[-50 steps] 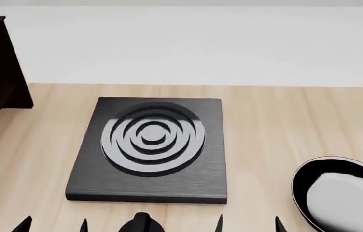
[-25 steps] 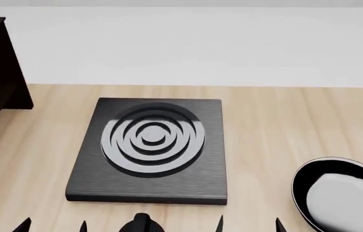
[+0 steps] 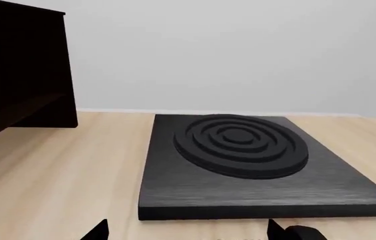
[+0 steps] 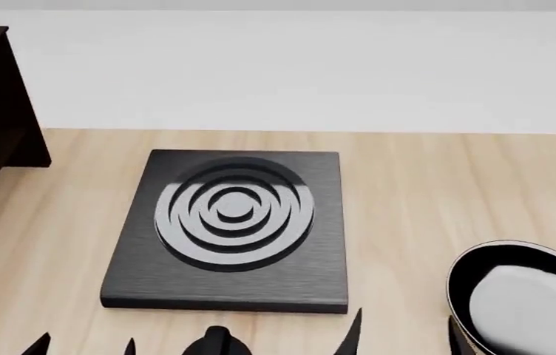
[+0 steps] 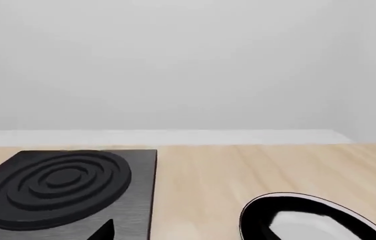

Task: Put the frying pan on the cabinet shelf.

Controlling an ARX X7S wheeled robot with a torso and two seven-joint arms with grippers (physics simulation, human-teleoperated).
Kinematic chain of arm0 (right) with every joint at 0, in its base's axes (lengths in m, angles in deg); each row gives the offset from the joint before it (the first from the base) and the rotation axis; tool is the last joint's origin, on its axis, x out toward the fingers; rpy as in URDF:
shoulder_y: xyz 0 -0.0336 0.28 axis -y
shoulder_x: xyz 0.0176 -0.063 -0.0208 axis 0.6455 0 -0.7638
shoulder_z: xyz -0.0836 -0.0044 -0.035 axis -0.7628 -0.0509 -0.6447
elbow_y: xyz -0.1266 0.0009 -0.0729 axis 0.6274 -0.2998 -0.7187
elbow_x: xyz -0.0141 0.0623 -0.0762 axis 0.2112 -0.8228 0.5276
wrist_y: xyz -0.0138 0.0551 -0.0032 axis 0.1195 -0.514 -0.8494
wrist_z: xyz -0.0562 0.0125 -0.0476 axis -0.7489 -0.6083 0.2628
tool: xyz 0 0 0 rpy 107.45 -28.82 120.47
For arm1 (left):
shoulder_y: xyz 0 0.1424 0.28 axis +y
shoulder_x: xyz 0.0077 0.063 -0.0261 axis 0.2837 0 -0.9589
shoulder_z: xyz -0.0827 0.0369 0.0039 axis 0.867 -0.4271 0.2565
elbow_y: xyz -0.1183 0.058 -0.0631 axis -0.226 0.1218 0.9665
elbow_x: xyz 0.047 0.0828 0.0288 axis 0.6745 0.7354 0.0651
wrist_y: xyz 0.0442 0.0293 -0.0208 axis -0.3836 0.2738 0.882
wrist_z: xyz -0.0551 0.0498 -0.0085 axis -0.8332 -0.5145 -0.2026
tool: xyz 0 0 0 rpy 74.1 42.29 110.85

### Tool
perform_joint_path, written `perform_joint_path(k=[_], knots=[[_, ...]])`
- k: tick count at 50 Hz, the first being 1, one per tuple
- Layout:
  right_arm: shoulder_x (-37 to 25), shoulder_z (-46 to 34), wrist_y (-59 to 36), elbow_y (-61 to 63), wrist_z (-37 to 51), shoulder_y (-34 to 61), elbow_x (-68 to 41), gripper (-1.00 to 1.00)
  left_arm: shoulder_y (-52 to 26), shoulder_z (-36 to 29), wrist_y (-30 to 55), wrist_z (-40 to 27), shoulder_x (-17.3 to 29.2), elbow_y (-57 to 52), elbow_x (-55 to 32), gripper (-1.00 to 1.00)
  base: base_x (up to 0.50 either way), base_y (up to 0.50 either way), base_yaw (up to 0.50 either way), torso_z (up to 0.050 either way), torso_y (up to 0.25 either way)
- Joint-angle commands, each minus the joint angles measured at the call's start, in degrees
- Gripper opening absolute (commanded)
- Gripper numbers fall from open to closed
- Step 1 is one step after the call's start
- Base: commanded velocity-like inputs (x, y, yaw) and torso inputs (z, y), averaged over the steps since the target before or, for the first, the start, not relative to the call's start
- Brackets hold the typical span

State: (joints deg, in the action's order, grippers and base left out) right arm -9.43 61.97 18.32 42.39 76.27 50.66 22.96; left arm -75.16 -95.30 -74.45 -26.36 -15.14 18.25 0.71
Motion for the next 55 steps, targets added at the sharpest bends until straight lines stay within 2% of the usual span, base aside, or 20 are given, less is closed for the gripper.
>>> perform_joint_path(k=[1,10,25,29,32,33,41,45,55], knots=[[-2.67,1.77,-15.22,11.56,3.97,1.51,-0.67,1.00,0.05,-0.61,1.40,-0.65,0.34,-1.26,-0.28,1.00,0.00,0.00,0.00,0.000,0.000],[-3.85,7.06,-29.63,19.01,7.00,3.84,-5.09,1.00,-0.10,-0.76,1.77,-0.84,0.49,-1.22,-0.78,1.00,0.00,0.00,0.00,0.000,0.000],[-5.03,16.81,-36.95,19.05,7.18,3.36,-11.35,1.00,-0.50,-1.28,2.02,-1.08,0.72,-0.73,-1.27,1.00,0.00,0.00,0.00,0.000,0.000],[-5.37,18.07,-40.58,18.25,7.44,3.81,-12.86,1.00,-0.49,-1.40,2.08,-1.23,0.82,-0.80,-1.33,1.00,0.00,0.00,0.00,0.000,0.000],[-7.02,17.41,-48.38,18.33,9.81,4.33,-12.51,1.00,-0.49,-1.44,1.78,-1.24,0.89,-0.51,-1.37,1.00,0.00,0.00,0.00,0.000,0.000],[-6.61,18.52,-45.15,18.28,8.48,3.38,-13.01,1.00,-0.53,-1.47,1.56,-1.21,0.90,-0.20,-1.34,1.00,0.00,0.00,0.00,0.000,0.000],[-3.68,25.37,-45.26,17.16,8.70,2.35,-16.65,1.00,-0.55,-1.71,1.22,-1.35,1.04,0.20,-1.40,1.00,0.00,0.00,0.00,0.000,0.000],[-2.28,28.76,-42.36,15.03,8.16,0.79,-17.42,1.00,-0.64,-1.82,1.03,-1.40,1.09,0.47,-1.44,1.00,0.00,0.00,0.00,0.000,0.000],[-2.71,28.53,-38.93,7.98,6.51,-1.39,-15.83,1.00,-0.48,-2.17,1.99,-1.99,1.39,-0.82,-1.71,1.00,0.00,0.00,0.00,0.000,0.000]])
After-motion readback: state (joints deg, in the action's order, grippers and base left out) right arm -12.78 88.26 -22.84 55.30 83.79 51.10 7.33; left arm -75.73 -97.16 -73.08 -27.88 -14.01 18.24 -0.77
